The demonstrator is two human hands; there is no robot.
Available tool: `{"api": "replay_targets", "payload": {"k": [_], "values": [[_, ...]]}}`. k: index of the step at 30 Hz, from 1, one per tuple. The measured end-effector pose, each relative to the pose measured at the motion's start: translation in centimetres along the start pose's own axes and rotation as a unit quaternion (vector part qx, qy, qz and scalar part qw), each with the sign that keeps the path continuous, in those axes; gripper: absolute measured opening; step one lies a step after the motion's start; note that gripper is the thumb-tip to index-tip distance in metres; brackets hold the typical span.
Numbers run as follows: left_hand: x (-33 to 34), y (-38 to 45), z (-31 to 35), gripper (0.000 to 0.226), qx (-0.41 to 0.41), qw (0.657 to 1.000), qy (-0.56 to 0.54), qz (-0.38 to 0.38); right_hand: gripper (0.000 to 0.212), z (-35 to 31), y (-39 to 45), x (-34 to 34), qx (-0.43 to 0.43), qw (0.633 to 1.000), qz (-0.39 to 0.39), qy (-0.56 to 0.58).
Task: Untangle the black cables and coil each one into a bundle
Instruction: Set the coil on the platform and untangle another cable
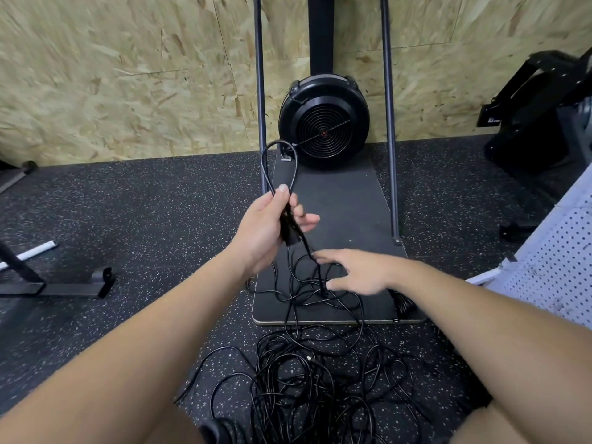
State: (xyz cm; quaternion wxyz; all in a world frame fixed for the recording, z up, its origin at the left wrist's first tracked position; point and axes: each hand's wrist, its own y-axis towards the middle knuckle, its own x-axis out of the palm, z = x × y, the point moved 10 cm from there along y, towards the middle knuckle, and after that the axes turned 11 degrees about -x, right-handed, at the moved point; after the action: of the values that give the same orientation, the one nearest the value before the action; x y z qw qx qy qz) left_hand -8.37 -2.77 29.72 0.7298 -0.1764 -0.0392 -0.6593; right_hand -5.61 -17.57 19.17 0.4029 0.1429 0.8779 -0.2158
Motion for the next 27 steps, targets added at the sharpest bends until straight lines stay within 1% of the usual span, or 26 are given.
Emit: {"api": "replay_targets", "payload": {"k": [1,4,5,8,10,12,14,17,19,20,23,24,25,27], "values": [[-0.3,0.1,0.0,0.033,-0.002,1.000,-0.004,0.010,0.082,0.2,0.4,0.5,-0.010,1.000,0.005,0.005],[-0.8,0.3,0.0,0.034,-0.003,1.000,-0.017,0.024,0.081,-0.9,1.6,-0.3,-0.032,0.997,0.067,0.026],[-0.9,0.3,0.0,0.034,-0.001,0.999,-0.023,0.026,0.074,-1.3,2.0,-0.6,-0.037,0.996,0.078,0.034],[-1.3,0.4,0.2,0.033,0.001,0.999,-0.027,0.028,0.033,-2.1,2.4,-0.5,-0.033,0.997,0.057,0.029],[-1.8,0.6,0.2,0.032,0.004,0.999,-0.005,0.045,0.030,-2.7,2.2,-0.7,-0.034,0.998,0.045,0.031],[-2.9,1.0,0.4,0.031,0.013,0.996,0.034,0.081,0.031,-3.3,1.6,-1.6,-0.036,0.998,0.046,0.016],[-4.6,1.3,0.8,0.031,0.020,0.986,0.106,0.127,0.026,-3.7,1.0,-3.1,-0.043,0.997,0.071,0.008],[-6.2,1.5,0.5,0.028,0.002,0.951,0.264,0.161,0.012,-5.1,-0.5,-6.0,-0.061,0.989,0.130,0.034],[-5.6,1.4,-0.3,0.029,-0.023,0.933,0.331,0.143,0.007,-6.4,-1.6,-7.8,-0.077,0.980,0.177,0.046],[-4.6,1.2,-0.7,0.034,-0.030,0.931,0.340,0.126,0.007,-7.2,-2.0,-8.4,-0.082,0.976,0.199,0.045],[-0.6,-0.1,-1.7,0.064,-0.053,0.922,0.379,0.056,0.010,-9.1,-2.9,-9.9,-0.083,0.957,0.279,0.013],[0.5,-0.5,-2.6,0.072,-0.074,0.920,0.383,0.037,0.013,-9.2,-3.1,-10.2,-0.076,0.948,0.309,0.009],[1.2,-0.8,-3.9,0.077,-0.107,0.926,0.361,0.020,0.015,-9.0,-3.3,-10.6,-0.063,0.938,0.340,0.016],[2.3,-1.2,-6.2,0.082,-0.162,0.950,0.266,-0.019,0.017,-7.7,-3.8,-11.3,-0.023,0.922,0.384,0.051]]}}
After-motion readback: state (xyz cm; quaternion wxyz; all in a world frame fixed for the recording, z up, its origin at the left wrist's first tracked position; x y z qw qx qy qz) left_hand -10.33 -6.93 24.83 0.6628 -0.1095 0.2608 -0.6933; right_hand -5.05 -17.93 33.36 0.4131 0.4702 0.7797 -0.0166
